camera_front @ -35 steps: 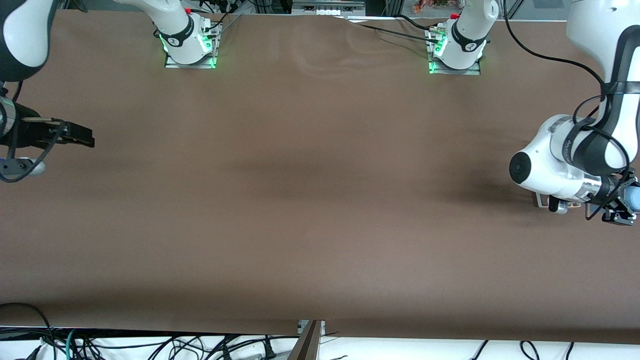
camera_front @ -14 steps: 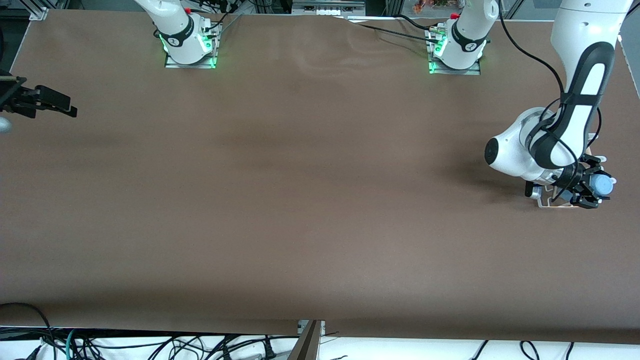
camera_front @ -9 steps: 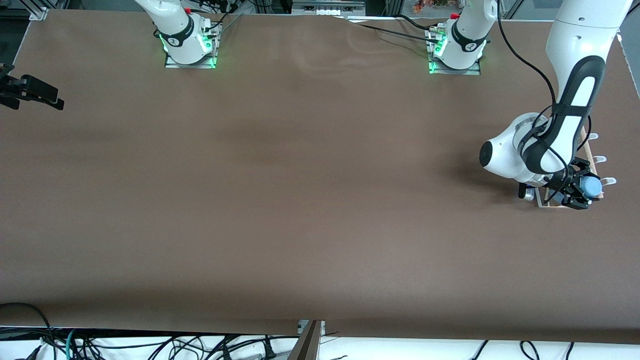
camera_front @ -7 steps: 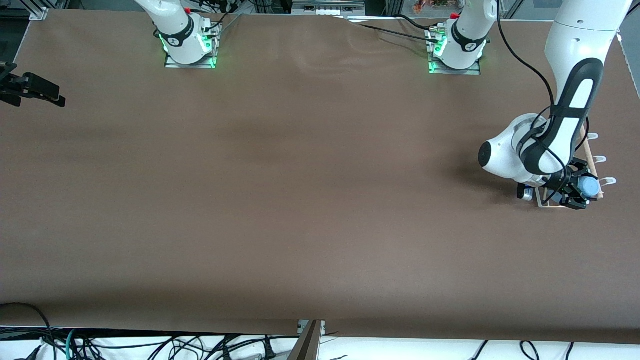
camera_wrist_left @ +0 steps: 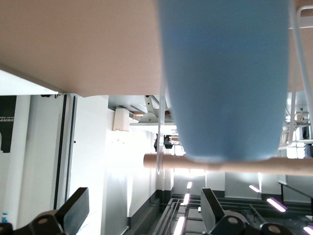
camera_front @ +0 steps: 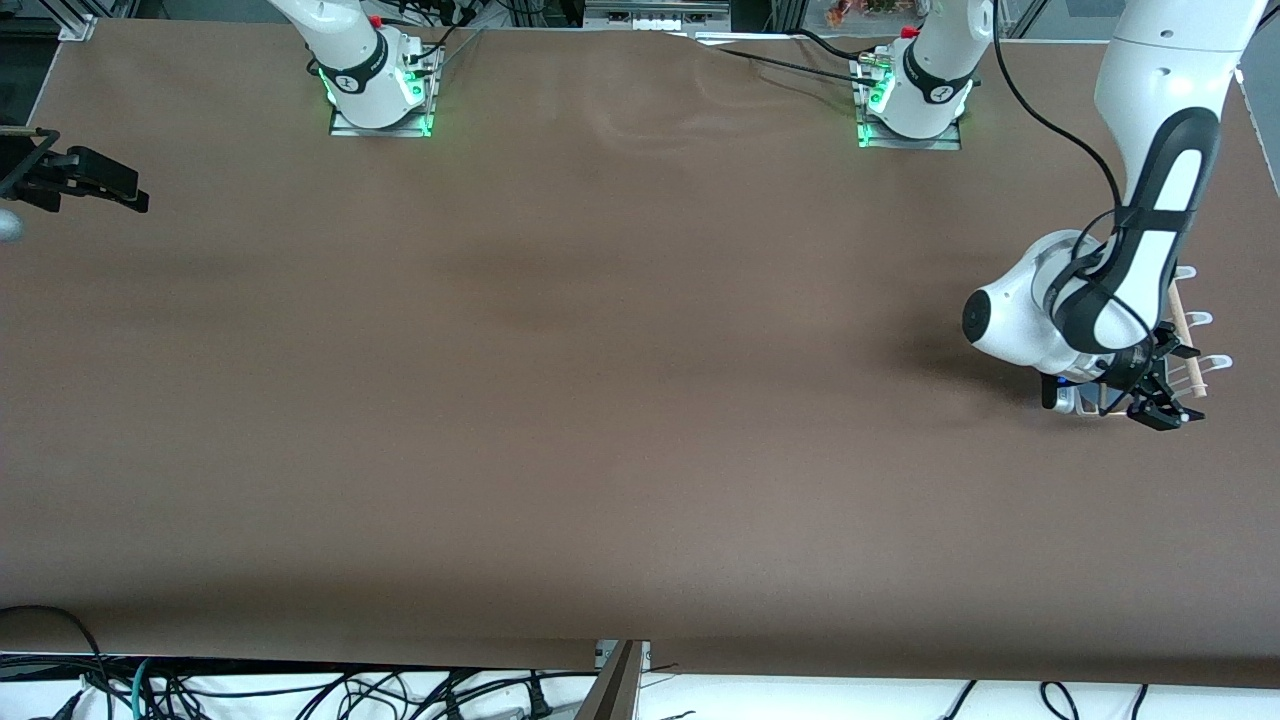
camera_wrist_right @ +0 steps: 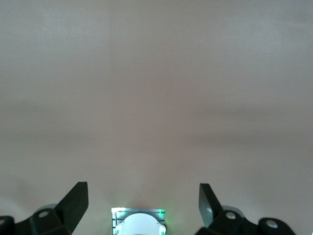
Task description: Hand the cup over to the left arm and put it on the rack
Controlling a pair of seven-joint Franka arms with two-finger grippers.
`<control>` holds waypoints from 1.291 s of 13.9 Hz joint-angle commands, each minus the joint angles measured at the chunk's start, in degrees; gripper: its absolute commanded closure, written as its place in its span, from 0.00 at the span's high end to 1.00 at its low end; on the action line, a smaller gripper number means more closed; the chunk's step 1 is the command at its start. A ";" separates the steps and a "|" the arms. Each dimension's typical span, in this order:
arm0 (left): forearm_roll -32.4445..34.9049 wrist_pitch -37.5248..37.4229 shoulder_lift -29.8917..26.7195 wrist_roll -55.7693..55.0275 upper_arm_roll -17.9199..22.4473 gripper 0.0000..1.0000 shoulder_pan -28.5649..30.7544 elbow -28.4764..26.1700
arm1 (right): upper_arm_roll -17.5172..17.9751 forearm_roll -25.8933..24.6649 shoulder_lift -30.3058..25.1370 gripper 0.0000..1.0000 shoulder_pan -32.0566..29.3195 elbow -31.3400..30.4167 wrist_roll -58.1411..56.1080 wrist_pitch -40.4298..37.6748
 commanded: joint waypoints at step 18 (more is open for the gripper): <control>-86.94 -8.90 -15.23 -29.09 0.29 1.00 -4.26 32.28 | -0.02 -0.39 -0.45 1.00 0.10 -0.28 0.69 -1.27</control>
